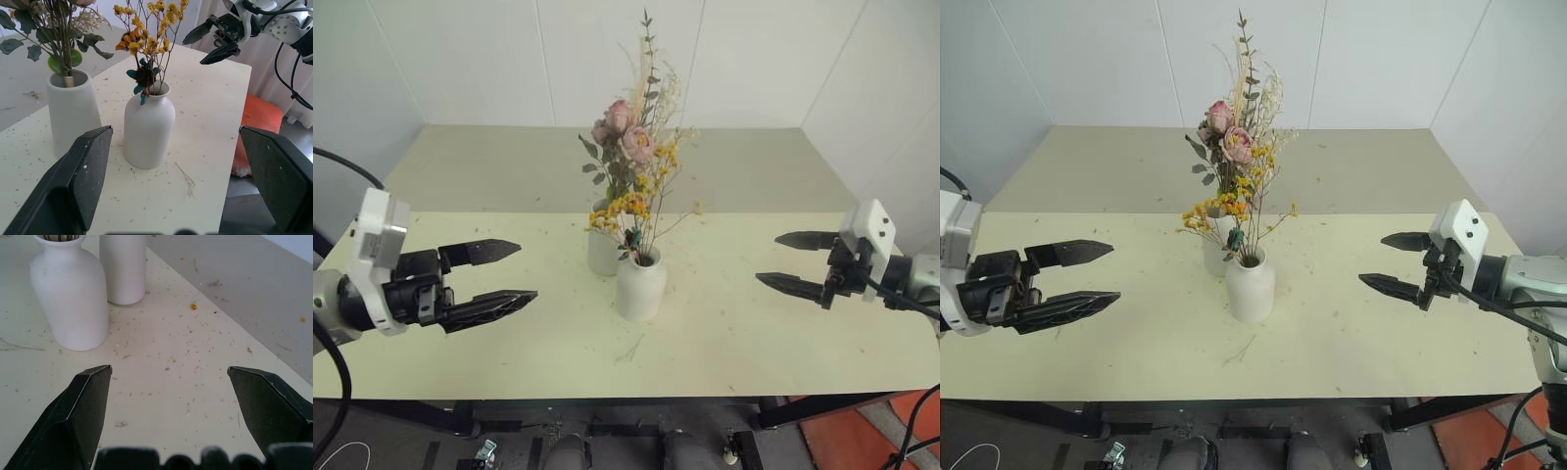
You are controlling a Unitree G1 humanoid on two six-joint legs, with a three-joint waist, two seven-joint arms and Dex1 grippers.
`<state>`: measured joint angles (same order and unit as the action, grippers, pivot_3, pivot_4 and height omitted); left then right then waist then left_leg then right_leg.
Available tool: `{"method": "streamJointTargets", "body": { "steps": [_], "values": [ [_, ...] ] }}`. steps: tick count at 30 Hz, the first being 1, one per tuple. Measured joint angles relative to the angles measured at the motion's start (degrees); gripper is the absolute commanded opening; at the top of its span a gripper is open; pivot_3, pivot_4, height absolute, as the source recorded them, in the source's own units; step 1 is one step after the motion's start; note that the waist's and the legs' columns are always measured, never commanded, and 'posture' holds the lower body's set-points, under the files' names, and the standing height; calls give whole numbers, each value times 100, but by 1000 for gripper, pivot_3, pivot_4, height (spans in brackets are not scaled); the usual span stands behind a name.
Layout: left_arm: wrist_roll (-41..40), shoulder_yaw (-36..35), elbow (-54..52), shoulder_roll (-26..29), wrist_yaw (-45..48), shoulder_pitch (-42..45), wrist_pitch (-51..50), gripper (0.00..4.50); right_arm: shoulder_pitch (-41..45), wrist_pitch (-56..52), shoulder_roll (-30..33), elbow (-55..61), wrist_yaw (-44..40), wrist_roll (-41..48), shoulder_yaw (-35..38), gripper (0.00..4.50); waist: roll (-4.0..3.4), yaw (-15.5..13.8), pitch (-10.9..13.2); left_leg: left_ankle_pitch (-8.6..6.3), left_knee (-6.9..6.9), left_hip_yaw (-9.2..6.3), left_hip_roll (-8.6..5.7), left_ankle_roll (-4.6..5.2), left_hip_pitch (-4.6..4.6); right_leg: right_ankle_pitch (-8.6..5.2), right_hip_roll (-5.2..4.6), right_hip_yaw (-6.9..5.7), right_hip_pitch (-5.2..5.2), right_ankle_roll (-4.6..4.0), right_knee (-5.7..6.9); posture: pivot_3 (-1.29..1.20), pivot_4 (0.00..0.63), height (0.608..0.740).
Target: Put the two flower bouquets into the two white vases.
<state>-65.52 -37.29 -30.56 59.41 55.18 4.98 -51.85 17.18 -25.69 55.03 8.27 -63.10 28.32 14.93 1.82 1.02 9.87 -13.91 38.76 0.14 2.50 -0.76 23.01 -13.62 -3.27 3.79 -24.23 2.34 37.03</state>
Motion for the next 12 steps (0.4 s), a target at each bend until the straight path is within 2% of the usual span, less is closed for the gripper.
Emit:
{"method": "streamJointTargets", "body": {
  "steps": [12],
  "values": [
    [-180, -216, -83, 58, -67, -290, -78, 4500, -17, 0, -20, 95, 5, 0, 0, 4472, 0, 0, 0, 0, 0, 1, 1, 0, -2, 0, 0, 0, 1, -1, 0, 0, 150, 740]
  ]
}}
